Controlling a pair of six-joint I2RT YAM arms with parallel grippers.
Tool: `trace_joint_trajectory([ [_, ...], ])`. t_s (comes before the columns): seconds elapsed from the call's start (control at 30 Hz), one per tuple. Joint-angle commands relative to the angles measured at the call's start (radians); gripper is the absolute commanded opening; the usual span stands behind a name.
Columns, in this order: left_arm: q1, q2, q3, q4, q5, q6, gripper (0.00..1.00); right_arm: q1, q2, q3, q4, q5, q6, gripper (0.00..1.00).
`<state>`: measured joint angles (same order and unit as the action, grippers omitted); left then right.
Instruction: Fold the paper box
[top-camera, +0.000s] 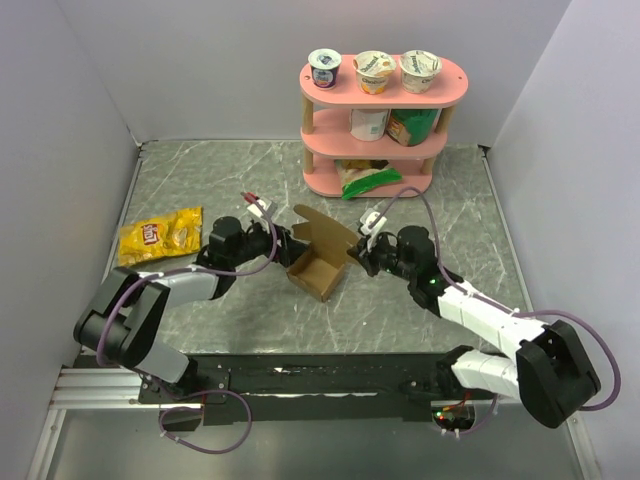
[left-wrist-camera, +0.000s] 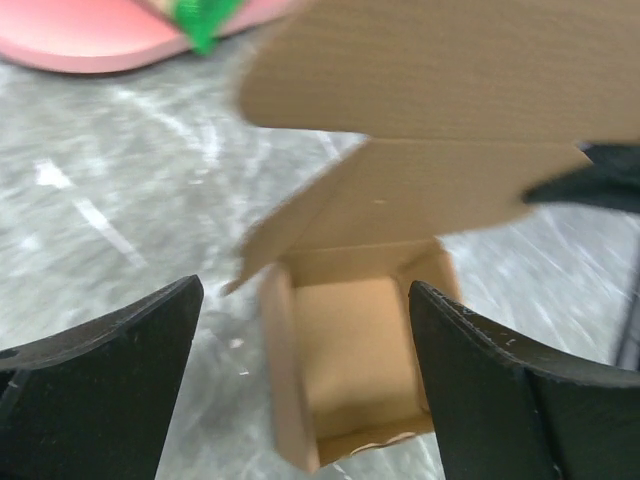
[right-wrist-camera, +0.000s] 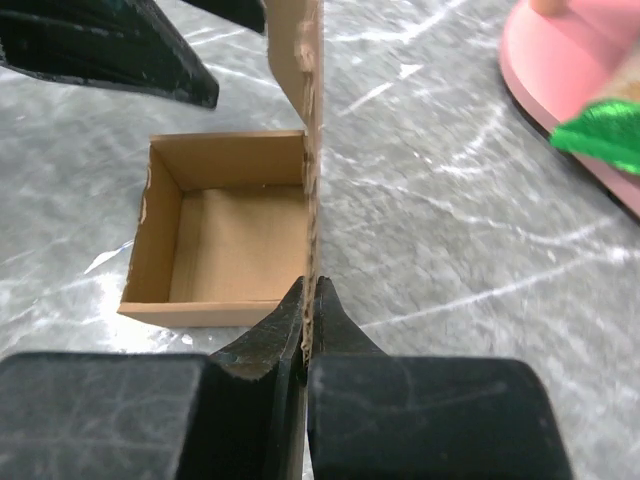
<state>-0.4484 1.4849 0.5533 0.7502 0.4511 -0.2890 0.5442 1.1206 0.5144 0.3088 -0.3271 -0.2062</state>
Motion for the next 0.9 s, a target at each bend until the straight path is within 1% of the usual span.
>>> trace_joint_trajectory([
  [0.0,0.005,0.029,0.065,0.009,0.238,0.017,0.88,-0.030,0.027,0.095,-0.069,-0.208,-0.087,0.00],
  [0.07,0.005,0.052,0.082,0.000,0.250,0.022,0.85,-0.032,0.034,0.098,-0.063,-0.231,-0.085,0.00],
  [0.23,0.005,0.035,0.065,-0.012,0.146,0.045,0.82,-0.033,0.061,0.125,-0.100,-0.253,-0.104,0.00],
  [0.37,0.005,0.017,0.062,-0.031,0.094,0.071,0.63,-0.035,0.061,0.125,-0.097,-0.256,-0.098,0.00],
  [0.43,0.005,0.011,0.057,-0.031,0.078,0.077,0.57,-0.035,0.064,0.127,-0.097,-0.241,-0.096,0.00],
  [0.47,0.005,0.012,0.057,-0.044,0.078,0.080,0.49,-0.033,0.065,0.128,-0.100,-0.228,-0.093,0.00],
  [0.53,0.005,0.008,0.057,-0.055,0.071,0.082,0.44,-0.038,0.068,0.133,-0.100,-0.210,-0.087,0.00],
  [0.7,0.005,-0.021,0.019,-0.025,0.012,0.062,0.37,-0.038,0.077,0.133,-0.089,-0.149,-0.067,0.00],
  [0.73,0.004,-0.020,0.019,-0.022,0.015,0.062,0.30,-0.036,0.077,0.131,-0.077,-0.133,-0.055,0.00],
  [0.83,-0.009,0.001,0.026,-0.003,0.041,0.039,0.16,-0.030,0.079,0.134,-0.068,-0.070,-0.030,0.00],
  [0.87,-0.016,0.006,0.028,0.001,0.040,0.025,0.15,-0.027,0.084,0.133,-0.063,-0.035,-0.021,0.00],
])
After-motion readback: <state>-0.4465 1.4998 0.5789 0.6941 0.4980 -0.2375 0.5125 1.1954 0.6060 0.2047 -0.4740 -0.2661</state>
